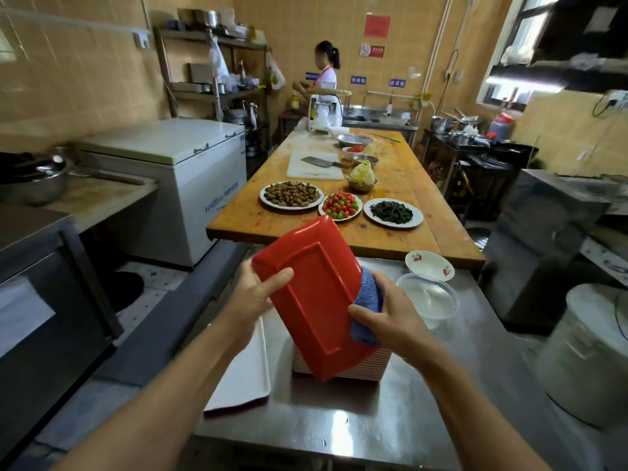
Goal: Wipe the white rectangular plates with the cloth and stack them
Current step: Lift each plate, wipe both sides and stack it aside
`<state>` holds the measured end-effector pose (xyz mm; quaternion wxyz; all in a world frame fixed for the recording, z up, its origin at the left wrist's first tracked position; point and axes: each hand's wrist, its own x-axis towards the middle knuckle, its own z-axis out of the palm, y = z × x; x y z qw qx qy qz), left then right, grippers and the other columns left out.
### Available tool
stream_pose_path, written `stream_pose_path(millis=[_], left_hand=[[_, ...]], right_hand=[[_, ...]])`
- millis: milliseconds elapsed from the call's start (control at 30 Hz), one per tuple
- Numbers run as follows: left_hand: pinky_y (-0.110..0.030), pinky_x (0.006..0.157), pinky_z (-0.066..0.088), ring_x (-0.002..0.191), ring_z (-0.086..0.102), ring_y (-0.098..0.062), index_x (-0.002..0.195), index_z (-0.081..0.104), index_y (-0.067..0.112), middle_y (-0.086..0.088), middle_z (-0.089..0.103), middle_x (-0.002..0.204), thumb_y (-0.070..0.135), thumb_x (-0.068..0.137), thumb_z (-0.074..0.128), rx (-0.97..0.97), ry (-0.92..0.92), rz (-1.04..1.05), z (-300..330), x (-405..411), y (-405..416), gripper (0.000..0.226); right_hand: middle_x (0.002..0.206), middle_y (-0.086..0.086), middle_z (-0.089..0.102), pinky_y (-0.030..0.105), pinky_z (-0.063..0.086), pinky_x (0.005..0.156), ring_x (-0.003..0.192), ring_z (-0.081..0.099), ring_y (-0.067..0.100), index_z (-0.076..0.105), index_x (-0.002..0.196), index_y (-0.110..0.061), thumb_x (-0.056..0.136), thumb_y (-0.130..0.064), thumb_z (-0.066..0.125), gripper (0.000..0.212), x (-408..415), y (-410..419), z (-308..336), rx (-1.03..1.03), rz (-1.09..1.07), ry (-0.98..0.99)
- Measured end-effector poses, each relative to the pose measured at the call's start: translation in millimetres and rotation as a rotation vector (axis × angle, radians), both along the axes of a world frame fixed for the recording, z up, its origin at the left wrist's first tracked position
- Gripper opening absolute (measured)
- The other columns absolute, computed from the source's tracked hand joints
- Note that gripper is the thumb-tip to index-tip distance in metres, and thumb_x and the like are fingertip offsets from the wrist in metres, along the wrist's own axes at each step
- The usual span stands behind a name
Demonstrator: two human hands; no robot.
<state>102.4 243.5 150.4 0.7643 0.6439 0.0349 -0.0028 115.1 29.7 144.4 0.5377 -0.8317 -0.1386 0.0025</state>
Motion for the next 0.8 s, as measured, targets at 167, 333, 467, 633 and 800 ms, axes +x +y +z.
stream_pose_path(millis=[167, 333, 467, 633, 800], left_hand=[[-0.019, 0.067, 0.054, 0.093, 0.065, -0.006, 0.118, 0.051, 0.036, 0.013, 0.064, 0.108, 0.036, 0.064, 0.082, 0.538, -0.160, -0.194, 38, 23, 18, 0.062], [-0.021, 0.067, 0.055, 0.092, 0.069, -0.011, 0.108, 0.060, 0.031, 0.009, 0.071, 0.097, 0.029, 0.066, 0.081, 0.531, -0.087, -0.452, 44, 27, 12, 0.047], [-0.023, 0.065, 0.056, 0.087, 0.070, -0.015, 0.105, 0.063, 0.026, 0.002, 0.073, 0.094, 0.014, 0.069, 0.081, 0.420, -0.105, -0.354, 36, 22, 7, 0.041], [-0.026, 0.062, 0.057, 0.080, 0.071, -0.017, 0.101, 0.062, 0.024, 0.000, 0.072, 0.091, 0.004, 0.075, 0.073, 0.272, -0.095, -0.242, 33, 14, -4, 0.035], [-0.024, 0.058, 0.056, 0.073, 0.071, -0.014, 0.099, 0.061, 0.022, -0.002, 0.071, 0.088, 0.004, 0.077, 0.071, 0.193, -0.092, -0.140, 33, 3, -4, 0.031]], right_hand=[[0.113, -0.006, 0.061, 0.010, 0.047, 0.081, 0.100, 0.058, 0.000, 0.046, 0.127, -0.028, 0.081, -0.010, 0.069, 0.055, 1, -19, 11, -0.156, 0.141, -0.051], [0.117, -0.007, 0.058, 0.017, 0.049, 0.087, 0.104, 0.056, 0.003, 0.042, 0.125, -0.038, 0.083, -0.014, 0.068, 0.055, 5, -30, 23, -0.214, 0.225, -0.046], [0.138, -0.006, 0.043, 0.028, 0.037, 0.104, 0.122, 0.041, 0.006, 0.027, 0.144, -0.030, 0.087, -0.017, 0.064, 0.069, 7, -26, 27, -0.331, 0.163, -0.141], [0.142, 0.008, 0.035, 0.030, 0.025, 0.107, 0.128, 0.033, 0.021, 0.018, 0.149, -0.020, 0.090, -0.011, 0.054, 0.070, 10, 18, 35, -0.491, 0.010, -0.499], [0.147, 0.004, 0.033, 0.034, 0.020, 0.112, 0.133, 0.029, 0.020, 0.021, 0.149, -0.019, 0.095, -0.025, 0.045, 0.059, 15, 34, 30, -0.533, -0.008, -0.621]])
